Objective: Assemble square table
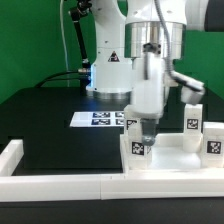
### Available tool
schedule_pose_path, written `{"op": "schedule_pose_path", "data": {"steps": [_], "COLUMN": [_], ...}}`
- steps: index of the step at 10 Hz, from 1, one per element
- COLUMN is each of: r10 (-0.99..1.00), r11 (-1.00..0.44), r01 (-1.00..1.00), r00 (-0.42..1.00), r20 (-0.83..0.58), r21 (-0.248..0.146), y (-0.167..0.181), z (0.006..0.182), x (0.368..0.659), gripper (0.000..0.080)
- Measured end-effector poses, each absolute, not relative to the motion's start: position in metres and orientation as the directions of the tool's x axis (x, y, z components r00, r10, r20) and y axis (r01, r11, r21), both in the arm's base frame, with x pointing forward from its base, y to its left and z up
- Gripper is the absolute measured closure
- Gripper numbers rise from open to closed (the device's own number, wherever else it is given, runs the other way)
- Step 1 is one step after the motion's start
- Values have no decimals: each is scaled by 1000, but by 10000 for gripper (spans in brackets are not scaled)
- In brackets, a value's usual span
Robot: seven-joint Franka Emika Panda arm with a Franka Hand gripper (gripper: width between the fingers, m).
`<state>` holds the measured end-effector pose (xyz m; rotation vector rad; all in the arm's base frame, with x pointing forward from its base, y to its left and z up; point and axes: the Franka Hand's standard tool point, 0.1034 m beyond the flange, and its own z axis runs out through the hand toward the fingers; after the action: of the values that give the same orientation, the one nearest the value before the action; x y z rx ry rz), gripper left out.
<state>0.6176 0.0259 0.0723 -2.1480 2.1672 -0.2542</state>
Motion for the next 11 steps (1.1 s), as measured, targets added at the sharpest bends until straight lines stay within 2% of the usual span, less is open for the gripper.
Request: {"op": "schedule_pose_path", "data": {"steps": [1, 2, 5, 6, 7, 11], "r10": [-990, -986, -925, -811, -697, -540], "r11": [-125, -152, -374, -578, -709, -834], "r01": [-980, -976, -919, -811, -702, -551], "r00": [113, 140, 359, 559, 685, 811], "r20": [84, 89, 127, 173, 213, 226], "r21": [-158, -154, -127, -87, -62, -15], "y": [27, 26, 24, 20, 20, 19], "z": [72, 71, 71, 74, 74, 73], "x": [613, 613, 613, 618, 620, 620], "gripper": [159, 159, 150, 150, 150, 150]}}
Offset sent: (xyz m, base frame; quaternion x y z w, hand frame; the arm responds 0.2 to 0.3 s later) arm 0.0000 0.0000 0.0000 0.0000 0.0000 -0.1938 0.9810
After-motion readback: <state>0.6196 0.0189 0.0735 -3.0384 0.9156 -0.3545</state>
